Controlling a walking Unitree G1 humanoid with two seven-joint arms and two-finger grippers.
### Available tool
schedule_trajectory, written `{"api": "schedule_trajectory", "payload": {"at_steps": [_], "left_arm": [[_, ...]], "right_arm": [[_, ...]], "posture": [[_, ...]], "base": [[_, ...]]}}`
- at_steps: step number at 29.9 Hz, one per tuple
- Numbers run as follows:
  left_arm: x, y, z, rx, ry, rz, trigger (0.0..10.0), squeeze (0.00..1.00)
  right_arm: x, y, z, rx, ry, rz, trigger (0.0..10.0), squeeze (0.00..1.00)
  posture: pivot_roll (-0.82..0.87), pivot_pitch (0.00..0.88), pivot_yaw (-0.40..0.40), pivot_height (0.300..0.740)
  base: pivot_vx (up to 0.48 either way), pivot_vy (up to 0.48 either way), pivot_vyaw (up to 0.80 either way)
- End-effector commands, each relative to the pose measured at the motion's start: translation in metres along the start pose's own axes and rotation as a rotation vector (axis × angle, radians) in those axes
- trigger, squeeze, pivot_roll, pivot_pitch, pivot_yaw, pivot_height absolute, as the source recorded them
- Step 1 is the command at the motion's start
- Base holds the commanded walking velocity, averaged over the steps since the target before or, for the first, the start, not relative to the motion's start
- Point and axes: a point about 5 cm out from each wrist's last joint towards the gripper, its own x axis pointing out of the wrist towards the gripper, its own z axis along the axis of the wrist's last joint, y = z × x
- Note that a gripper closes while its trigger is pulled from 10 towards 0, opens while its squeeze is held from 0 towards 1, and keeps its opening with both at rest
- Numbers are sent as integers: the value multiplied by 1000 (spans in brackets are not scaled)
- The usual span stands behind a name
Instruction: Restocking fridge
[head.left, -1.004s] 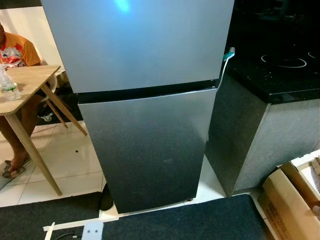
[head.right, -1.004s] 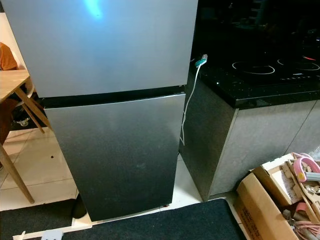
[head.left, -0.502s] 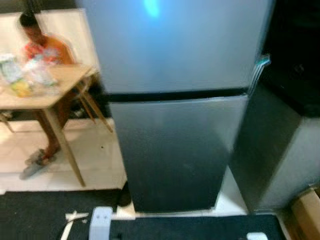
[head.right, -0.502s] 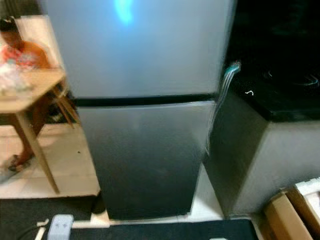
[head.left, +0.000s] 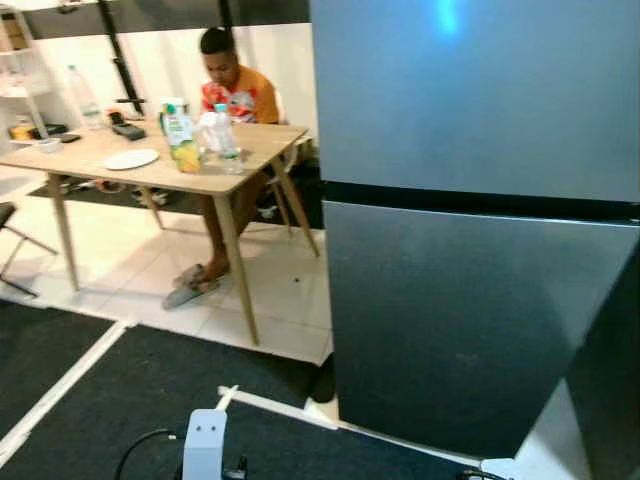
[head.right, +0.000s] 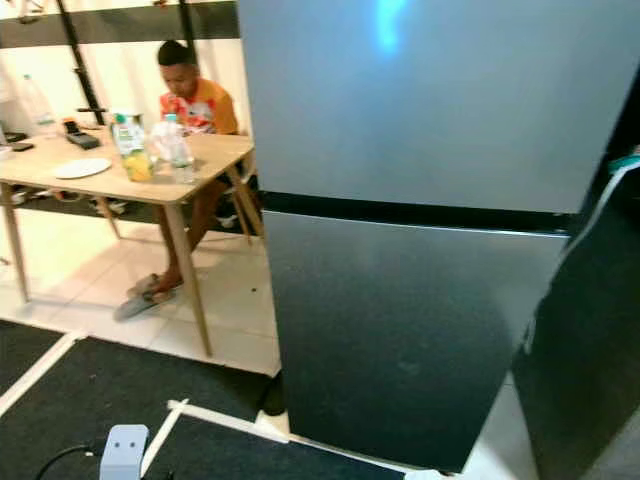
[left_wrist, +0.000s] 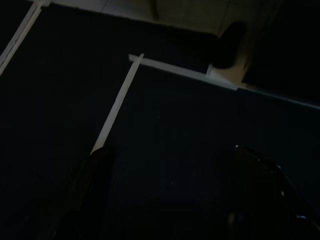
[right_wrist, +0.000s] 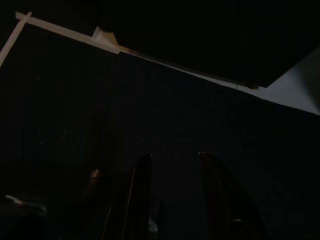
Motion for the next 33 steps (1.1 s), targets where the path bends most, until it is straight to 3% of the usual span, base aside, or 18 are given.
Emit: {"api": "schedule_trajectory", "payload": {"at_steps": [1, 7, 13, 24, 33], "left_arm": [[1, 3, 3, 5, -7, 6, 10000, 0], [2, -11, -2, -16, 49, -58, 10000, 0], [-3, -20, -17, 21, 98, -135, 10000, 0], [-9, -7, -28, 2, 121, -80, 10000, 0], [-9, -9, -27, -2, 109, -102, 10000, 0]], "right_arm": [[0, 3, -2, 5, 8, 8, 10000, 0], [0, 6, -3, -7, 12, 23, 10000, 0], [1, 9, -3, -20, 10, 37, 10000, 0], [1, 13, -2, -27, 2, 47, 10000, 0], [0, 6, 1, -50, -11, 46, 10000, 0]], "posture": [[-83, 82, 35, 740], [-80, 96, 32, 740], [-71, 123, 33, 740], [-69, 125, 26, 740], [-83, 87, 23, 740]], "base": [[0, 0, 800], [0, 0, 800], [0, 0, 800], [0, 0, 800], [0, 0, 800]]}}
